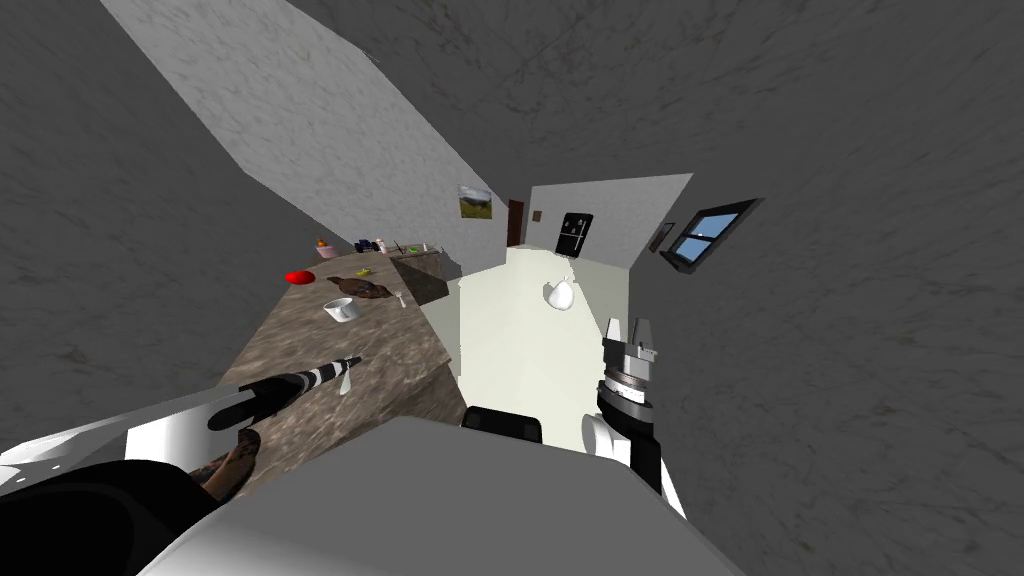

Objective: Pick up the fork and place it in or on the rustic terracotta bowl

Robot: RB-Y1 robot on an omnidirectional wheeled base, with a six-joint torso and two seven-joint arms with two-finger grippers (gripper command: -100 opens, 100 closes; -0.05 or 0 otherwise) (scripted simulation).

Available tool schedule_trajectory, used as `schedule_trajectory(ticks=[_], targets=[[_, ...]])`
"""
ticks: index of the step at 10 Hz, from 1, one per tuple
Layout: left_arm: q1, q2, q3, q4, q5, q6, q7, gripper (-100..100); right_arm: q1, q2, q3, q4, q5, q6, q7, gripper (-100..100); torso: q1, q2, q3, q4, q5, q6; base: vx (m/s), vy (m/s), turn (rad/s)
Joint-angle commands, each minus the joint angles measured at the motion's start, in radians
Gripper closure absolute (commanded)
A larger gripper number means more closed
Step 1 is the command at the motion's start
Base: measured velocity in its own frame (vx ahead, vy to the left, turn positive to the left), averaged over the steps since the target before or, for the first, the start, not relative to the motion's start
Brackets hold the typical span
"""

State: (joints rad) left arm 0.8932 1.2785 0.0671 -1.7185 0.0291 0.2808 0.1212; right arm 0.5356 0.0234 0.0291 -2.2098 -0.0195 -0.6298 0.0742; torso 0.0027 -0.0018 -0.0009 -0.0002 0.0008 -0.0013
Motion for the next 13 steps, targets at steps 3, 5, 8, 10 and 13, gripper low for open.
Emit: schedule_trajectory(ticks=[3, 5, 8, 10, 13], targets=[[0.007, 0.02, -0.02, 0.021, 0.009, 0.011, 0.005, 0, 0.0, 0.0, 0.0, 0.0, 0.0, 0.0, 0.0, 0, -0.001, -0.001, 0.0, 0.0, 0.0, 0.0, 0.005, 0.007, -0.079], [-0.018, 0.006, -0.033, 0.06, 0.027, 0.026, 0.013, -100, 0.0, 0.0, 0.0, 0.0, 0.0, 0.0, 0.0, 0, -0.001, 0.002, 0.001, 0.0, 0.0, 0.001, -0.086, 0.002, -0.279], [-0.059, -0.015, -0.055, 0.126, 0.057, 0.052, 0.026, -100, 0.0, 0.0, 0.0, 0.0, 0.0, 0.0, 0.0, 0, 0.0, 0.008, 0.005, 0.002, 0.0, 0.0, -0.134, 0.02, -0.301], [-0.071, -0.014, -0.062, 0.139, 0.066, 0.053, 0.028, -100, 0.0, 0.0, 0.0, 0.0, 0.0, 0.0, 0.0, 0, 0.001, 0.01, 0.006, 0.002, 0.0, 0.0, -0.125, 0.013, -0.238], [-0.073, -0.014, -0.062, 0.142, 0.067, 0.058, 0.03, 100, 0.0, 0.0, 0.0, 0.0, 0.0, 0.0, 0.0, 0, 0.0, 0.001, 0.0, 0.0, 0.001, 0.0, -0.007, 0.002, 0.008]])
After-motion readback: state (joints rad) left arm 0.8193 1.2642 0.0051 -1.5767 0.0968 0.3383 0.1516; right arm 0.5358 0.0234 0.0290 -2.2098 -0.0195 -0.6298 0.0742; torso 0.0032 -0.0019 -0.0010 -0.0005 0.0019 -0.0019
